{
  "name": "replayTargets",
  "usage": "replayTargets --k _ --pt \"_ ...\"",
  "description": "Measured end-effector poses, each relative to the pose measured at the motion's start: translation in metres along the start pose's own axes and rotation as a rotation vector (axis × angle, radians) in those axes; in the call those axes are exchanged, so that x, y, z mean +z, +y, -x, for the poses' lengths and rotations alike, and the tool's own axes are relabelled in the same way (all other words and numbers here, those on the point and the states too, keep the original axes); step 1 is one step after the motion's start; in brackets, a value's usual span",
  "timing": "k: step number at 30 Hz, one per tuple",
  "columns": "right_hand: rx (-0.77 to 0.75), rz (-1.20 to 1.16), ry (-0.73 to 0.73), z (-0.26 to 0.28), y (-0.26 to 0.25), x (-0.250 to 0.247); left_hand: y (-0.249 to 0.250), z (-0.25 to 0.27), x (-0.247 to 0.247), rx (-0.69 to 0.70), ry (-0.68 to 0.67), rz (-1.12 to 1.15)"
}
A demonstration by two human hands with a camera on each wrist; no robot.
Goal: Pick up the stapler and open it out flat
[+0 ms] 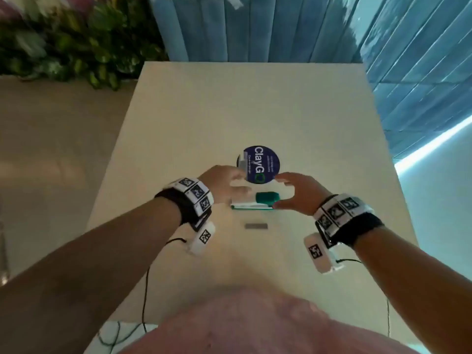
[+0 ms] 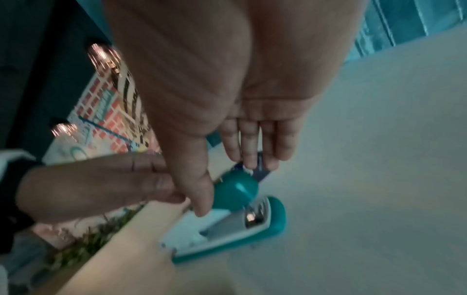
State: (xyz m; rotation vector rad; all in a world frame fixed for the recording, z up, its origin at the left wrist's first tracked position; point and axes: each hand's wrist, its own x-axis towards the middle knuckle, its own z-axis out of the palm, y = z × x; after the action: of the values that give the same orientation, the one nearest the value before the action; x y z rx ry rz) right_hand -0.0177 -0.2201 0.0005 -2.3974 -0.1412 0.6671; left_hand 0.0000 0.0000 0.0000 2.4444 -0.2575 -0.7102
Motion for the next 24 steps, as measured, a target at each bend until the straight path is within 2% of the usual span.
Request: replayTargets --k 3,6,13,19,24 --pt "0.044 0.053 -0.057 -0.012 -0.005 0.015 0.012 -0.009 0.015 0.044 -0.072 -0.008" --pt "0.009 0.177 -0.044 -0.02 -0.005 0.029 0.024 -0.014 0.031 0.107 -0.112 -0.078" --pt "-0.008 0.187 -0.028 -0.025 0.001 0.03 0.032 -0.025 0.05 0.172 -0.027 -0.13" --pt "-0.006 0.201 -0.052 -0.026 0.002 0.029 0.033 -0.026 0.047 0.194 -0.023 -0.188" --pt "0.002 0.181 -0.025 -0.028 0.006 0.032 0.027 -0.014 0.032 0.225 0.082 -0.055"
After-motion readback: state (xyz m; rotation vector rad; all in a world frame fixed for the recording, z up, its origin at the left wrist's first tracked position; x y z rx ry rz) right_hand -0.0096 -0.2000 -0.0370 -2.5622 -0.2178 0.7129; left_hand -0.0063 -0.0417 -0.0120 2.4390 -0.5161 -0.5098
